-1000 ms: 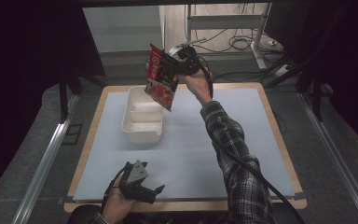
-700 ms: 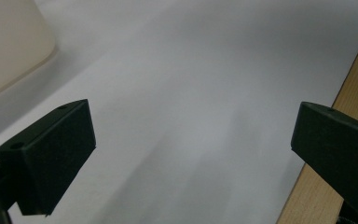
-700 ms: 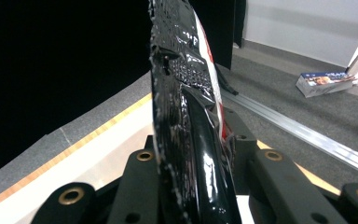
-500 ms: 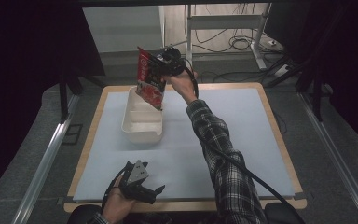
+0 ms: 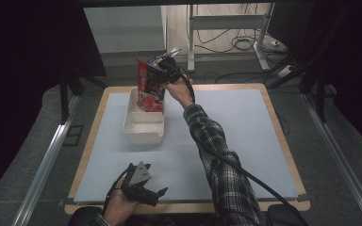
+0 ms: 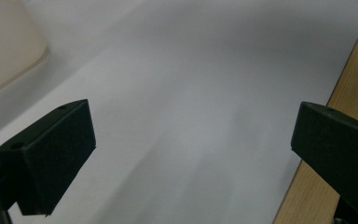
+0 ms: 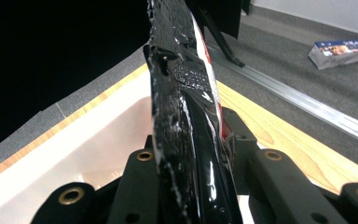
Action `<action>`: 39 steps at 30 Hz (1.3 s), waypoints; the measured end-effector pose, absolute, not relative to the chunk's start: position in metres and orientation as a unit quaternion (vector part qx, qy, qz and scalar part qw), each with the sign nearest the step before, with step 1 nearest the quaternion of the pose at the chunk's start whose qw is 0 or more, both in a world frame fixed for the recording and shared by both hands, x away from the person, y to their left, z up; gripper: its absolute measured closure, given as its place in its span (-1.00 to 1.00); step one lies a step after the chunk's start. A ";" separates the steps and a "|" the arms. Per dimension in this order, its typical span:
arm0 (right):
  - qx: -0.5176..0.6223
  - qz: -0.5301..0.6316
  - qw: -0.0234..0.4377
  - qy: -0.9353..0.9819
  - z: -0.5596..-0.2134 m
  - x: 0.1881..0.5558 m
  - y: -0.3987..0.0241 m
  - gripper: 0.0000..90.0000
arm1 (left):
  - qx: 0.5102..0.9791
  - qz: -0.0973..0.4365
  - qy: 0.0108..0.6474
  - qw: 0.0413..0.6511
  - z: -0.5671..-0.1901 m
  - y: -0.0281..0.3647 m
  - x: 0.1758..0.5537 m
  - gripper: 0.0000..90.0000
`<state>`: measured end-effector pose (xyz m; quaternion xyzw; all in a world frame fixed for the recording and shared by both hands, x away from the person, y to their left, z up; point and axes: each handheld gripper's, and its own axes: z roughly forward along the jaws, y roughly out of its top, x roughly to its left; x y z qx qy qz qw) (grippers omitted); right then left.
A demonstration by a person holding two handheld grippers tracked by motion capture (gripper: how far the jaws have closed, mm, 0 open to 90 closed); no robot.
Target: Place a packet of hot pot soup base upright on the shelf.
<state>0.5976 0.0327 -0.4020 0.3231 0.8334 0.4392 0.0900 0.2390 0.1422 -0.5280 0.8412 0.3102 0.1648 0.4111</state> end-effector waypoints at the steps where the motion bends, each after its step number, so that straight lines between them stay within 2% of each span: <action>1: 0.327 0.435 0.095 0.833 -0.405 0.601 0.031 0.59 | 0.842 0.165 0.309 0.411 -0.528 0.141 0.239 -1.00; 6: 0.330 0.435 0.098 0.832 -0.408 0.602 0.024 0.49 | 0.841 0.166 0.308 0.412 -0.528 0.142 0.239 -1.00; 9: 0.329 0.432 0.119 0.831 -0.405 0.600 0.023 0.17 | 0.839 0.166 0.312 0.415 -0.528 0.143 0.240 -1.00; 14: 0.323 0.435 0.123 0.832 -0.398 0.600 0.019 -0.39 | 0.837 0.165 0.313 0.417 -0.528 0.143 0.240 -1.00; 20: 0.294 0.427 0.122 0.846 -0.399 0.595 0.019 -0.73 | 0.833 0.159 0.321 0.422 -0.528 0.145 0.242 -0.99; 25: 0.288 0.420 0.122 0.852 -0.396 0.591 0.016 -0.86 | 0.824 0.152 0.330 0.435 -0.528 0.147 0.242 -0.98; 39: 0.283 0.423 0.128 0.851 -0.386 0.576 -0.009 -0.88 | 0.830 0.153 0.317 0.433 -0.529 0.144 0.241 -0.99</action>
